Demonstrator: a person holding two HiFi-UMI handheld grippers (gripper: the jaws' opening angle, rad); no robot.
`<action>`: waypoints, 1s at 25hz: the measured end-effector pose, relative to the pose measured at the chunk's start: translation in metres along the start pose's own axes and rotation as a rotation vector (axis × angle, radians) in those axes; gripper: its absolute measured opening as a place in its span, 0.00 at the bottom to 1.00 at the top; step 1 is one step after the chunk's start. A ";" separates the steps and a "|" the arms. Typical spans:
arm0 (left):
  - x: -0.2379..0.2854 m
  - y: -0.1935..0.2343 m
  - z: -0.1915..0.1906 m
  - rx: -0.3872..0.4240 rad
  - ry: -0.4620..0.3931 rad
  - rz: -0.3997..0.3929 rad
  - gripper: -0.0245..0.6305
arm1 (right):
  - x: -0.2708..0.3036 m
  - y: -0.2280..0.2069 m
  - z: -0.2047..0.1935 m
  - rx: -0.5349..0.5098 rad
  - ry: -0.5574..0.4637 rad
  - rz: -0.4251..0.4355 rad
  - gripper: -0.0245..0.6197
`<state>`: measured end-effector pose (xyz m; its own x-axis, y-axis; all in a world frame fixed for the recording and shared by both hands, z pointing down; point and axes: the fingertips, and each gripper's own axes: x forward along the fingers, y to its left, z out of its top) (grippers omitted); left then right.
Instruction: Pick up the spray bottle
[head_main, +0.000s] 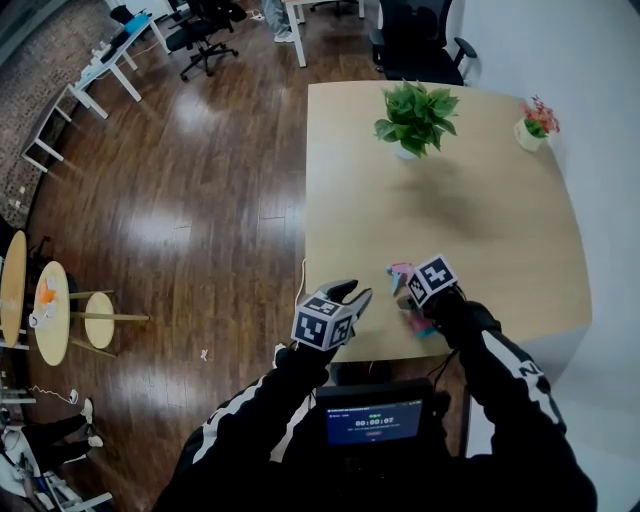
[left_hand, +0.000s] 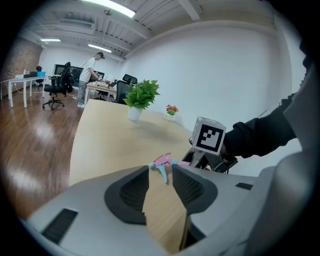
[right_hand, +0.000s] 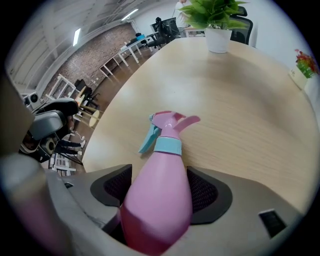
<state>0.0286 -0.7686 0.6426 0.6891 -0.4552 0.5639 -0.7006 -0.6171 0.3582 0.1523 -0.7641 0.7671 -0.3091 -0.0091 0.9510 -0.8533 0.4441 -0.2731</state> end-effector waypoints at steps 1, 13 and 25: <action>-0.002 -0.001 0.001 -0.004 -0.008 -0.004 0.29 | -0.002 0.000 0.001 0.004 -0.016 -0.001 0.55; -0.089 -0.058 0.086 0.106 -0.263 -0.065 0.29 | -0.195 0.061 0.040 -0.024 -0.644 0.189 0.55; -0.201 -0.113 0.173 0.234 -0.647 -0.030 0.11 | -0.373 0.106 0.025 -0.124 -1.180 0.058 0.55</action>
<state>0.0017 -0.7180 0.3603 0.7304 -0.6824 -0.0276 -0.6713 -0.7247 0.1554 0.1671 -0.7361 0.3800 -0.5973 -0.7770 0.1985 -0.7988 0.5543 -0.2339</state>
